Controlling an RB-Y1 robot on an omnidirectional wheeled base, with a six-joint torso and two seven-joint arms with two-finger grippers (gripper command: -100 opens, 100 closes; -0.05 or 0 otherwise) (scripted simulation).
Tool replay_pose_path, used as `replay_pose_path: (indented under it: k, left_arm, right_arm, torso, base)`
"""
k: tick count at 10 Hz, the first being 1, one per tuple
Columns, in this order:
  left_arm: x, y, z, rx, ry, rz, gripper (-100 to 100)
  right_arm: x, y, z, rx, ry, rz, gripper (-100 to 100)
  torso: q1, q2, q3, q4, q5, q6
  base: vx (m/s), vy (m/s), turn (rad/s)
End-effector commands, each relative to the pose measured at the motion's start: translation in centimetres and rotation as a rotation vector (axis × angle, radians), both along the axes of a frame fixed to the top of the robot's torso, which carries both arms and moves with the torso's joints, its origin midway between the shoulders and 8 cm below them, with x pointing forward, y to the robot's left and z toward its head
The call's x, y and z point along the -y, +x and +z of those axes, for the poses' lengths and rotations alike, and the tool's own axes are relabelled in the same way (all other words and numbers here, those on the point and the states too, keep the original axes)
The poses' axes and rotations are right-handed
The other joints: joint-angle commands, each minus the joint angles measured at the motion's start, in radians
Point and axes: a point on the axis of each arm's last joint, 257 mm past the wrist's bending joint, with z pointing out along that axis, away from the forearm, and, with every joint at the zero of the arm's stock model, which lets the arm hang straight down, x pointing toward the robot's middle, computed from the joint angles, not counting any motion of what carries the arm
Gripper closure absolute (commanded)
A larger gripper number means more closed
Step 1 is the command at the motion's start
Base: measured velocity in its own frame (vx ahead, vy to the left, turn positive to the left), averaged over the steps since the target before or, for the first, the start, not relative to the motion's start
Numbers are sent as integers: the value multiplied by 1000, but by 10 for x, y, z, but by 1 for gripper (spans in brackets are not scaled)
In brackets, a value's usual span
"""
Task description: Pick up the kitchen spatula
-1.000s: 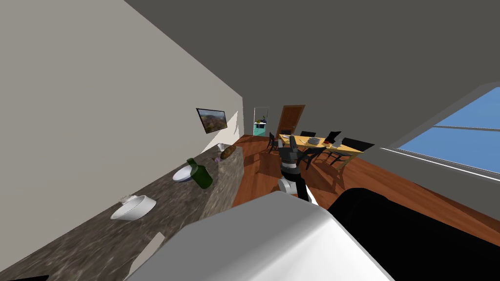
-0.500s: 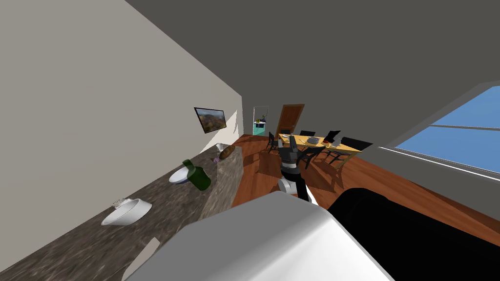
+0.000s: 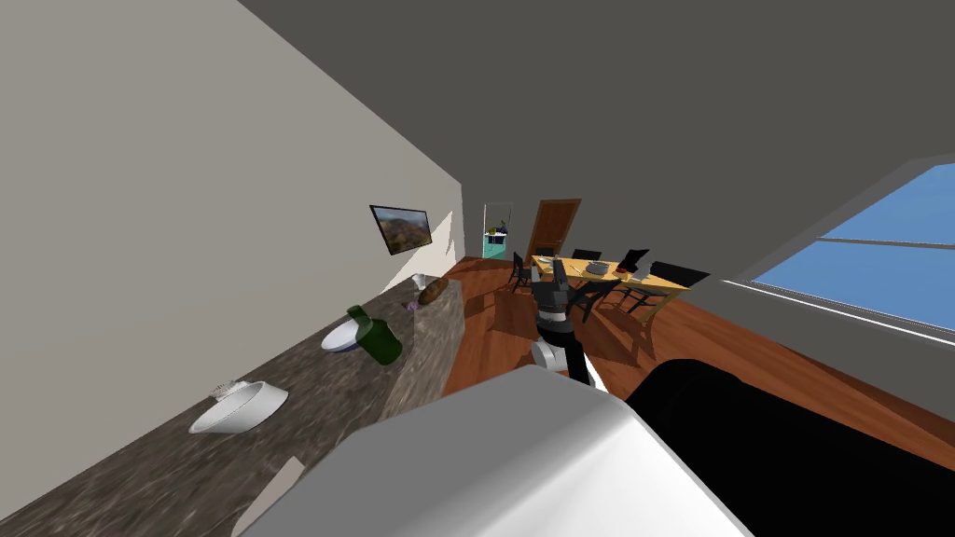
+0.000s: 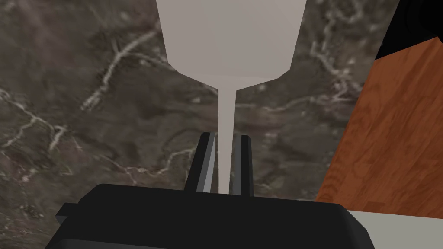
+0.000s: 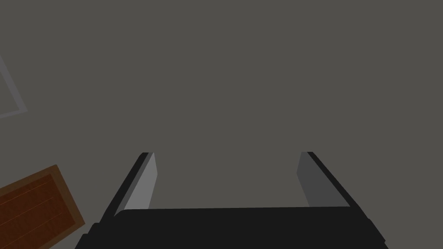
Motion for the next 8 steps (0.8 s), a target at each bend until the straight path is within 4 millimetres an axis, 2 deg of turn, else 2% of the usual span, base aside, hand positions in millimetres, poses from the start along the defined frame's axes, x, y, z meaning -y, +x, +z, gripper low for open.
replay_pose_path:
  k: [1,2,3,4,6,7,8]
  left_arm:
    - [0,0,0,0,0,0,100]
    - [0,0,0,0,0,0,100]
    - [0,0,0,0,0,0,0]
    - [4,4,10,-1,0,-6,100]
    - [7,8,20,-2,1,-13,100]
    - [6,7,17,0,1,-11,100]
    - [6,7,17,-1,1,-11,0]
  right_arm:
    - [0,0,0,0,0,0,0]
    - [0,0,0,0,0,0,0]
    - [0,0,0,0,0,0,0]
    - [0,0,0,0,0,0,0]
    - [0,0,0,0,0,0,0]
    - [0,0,0,0,0,0,0]
    - [0,0,0,0,0,0,0]
  torso:
    - [0,0,0,0,0,0]
    - [0,0,0,0,0,0]
    - [0,0,0,0,0,0]
    - [0,0,0,0,0,0]
    - [0,0,0,0,0,0]
    - [0,0,0,0,0,0]
    - [0,0,0,0,0,0]
  base:
    - [0,0,0]
    - [0,0,0]
    - [0,0,0]
    - [-3,7,49]
    - [-4,14,41]
    - [-1,6,4]
    - [0,0,0]
